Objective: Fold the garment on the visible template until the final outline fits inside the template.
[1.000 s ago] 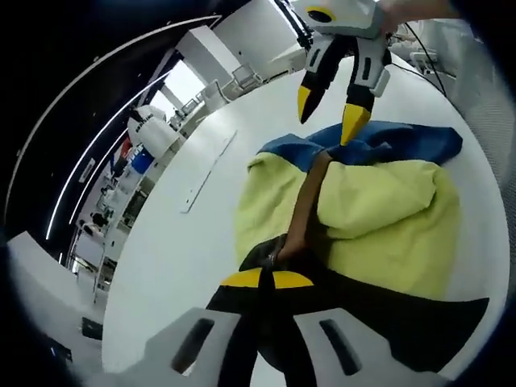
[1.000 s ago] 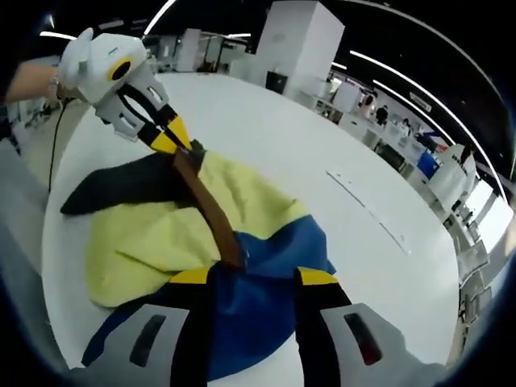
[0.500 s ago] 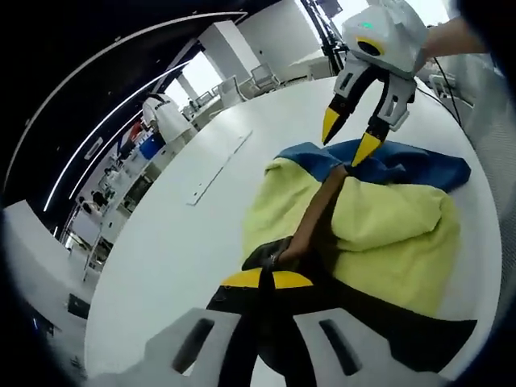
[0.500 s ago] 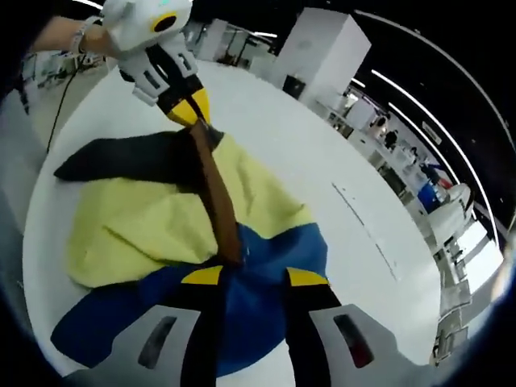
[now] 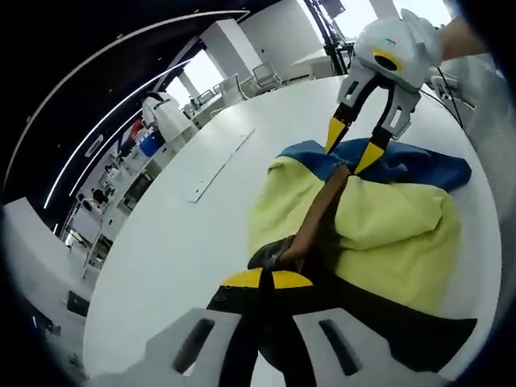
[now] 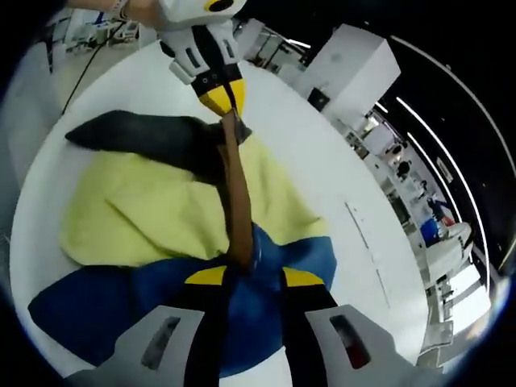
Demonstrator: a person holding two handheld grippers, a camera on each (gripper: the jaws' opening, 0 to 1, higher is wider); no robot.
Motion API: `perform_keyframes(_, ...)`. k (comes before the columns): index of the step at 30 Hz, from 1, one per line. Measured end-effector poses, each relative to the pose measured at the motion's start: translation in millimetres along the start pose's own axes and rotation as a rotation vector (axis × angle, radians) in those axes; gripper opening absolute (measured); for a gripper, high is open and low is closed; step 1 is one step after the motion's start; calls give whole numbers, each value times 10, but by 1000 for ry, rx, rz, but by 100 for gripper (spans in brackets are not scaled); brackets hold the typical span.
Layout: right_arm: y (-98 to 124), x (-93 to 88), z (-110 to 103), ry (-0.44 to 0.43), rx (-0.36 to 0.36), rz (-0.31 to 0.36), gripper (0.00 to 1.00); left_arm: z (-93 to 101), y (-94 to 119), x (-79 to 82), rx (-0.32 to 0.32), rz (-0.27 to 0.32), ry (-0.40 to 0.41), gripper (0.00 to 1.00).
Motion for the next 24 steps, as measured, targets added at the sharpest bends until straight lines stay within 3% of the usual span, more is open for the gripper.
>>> perform_keyframes(7, -60, 58, -41, 120, 3, 14, 24, -24, 14, -3, 9, 4, 13, 0)
perform_keyframes(16, -119, 43, -13, 162, 0, 10, 20, -53, 32, 22, 24, 16, 36, 0)
perform_keyframes(24, -137, 54, 26, 180, -20, 1, 7, -76, 50, 40, 32, 22, 50, 0)
Point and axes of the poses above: the point that each gripper's makers call its tool centre point, and the gripper's own axes: y roughly backward along the fingers, z roughly to its right, x roughly out of its top, the point moved 6 cm from there along y, roughly backward along the fingers, and after that the axes turned 3 degrees about z, right-handed, at the moved point
